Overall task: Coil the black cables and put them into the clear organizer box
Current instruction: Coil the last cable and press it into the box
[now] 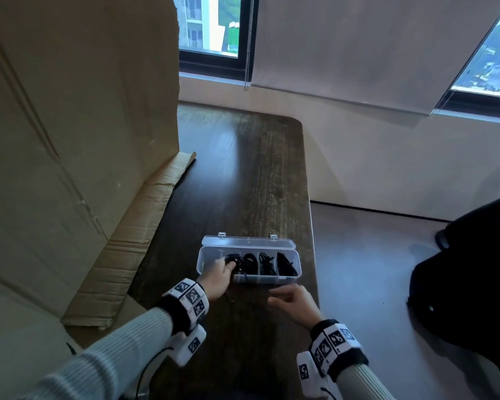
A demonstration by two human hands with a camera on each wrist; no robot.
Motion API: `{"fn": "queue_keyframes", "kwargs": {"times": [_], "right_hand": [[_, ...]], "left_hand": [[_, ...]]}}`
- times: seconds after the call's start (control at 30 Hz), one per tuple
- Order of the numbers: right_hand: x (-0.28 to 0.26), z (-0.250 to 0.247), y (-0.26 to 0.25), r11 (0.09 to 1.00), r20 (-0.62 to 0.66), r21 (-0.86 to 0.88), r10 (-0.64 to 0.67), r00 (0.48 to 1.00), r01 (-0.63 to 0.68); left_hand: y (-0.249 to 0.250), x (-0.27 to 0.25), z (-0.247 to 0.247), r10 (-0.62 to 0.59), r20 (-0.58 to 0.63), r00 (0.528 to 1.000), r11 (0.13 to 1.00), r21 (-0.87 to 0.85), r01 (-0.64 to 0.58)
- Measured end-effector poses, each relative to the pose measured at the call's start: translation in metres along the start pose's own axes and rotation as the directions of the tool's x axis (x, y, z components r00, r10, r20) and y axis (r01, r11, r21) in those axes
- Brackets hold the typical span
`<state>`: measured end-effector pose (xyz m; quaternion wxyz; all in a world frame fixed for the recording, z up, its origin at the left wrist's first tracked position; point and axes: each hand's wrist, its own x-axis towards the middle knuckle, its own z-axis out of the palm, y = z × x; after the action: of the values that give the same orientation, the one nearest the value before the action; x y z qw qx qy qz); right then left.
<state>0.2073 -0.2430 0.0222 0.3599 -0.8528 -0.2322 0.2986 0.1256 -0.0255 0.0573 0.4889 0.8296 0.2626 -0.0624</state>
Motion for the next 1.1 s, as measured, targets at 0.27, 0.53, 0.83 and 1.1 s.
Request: {"fn": "queue_keyframes", "kwargs": {"times": [0.27,0.53,0.83,1.1], "right_hand": [[-0.019,0.034,0.055,0.962,-0.006,0.005,0.272,0.962,-0.272],[-0.020,0.037,0.051,0.961,-0.001,0.038,0.275,0.961,-0.275],[0.036,0.043,-0.036,0.995,0.035,0.089,0.048,0.998,-0.050],[0.103,0.083,-0.093,0.975,0.104,0.183,0.111,0.988,-0.128]], "left_hand": [[-0.014,0.066,-0.015,0.034,-0.566,0.824,0.996,0.092,0.022],[-0.054,0.067,0.009,0.227,-0.388,0.894,0.856,0.517,0.007],[-0.063,0.041,0.025,0.204,-0.420,0.884,0.816,0.572,0.083],[-0.065,0.044,0.022,0.279,-0.386,0.879,0.771,0.636,0.034]]}}
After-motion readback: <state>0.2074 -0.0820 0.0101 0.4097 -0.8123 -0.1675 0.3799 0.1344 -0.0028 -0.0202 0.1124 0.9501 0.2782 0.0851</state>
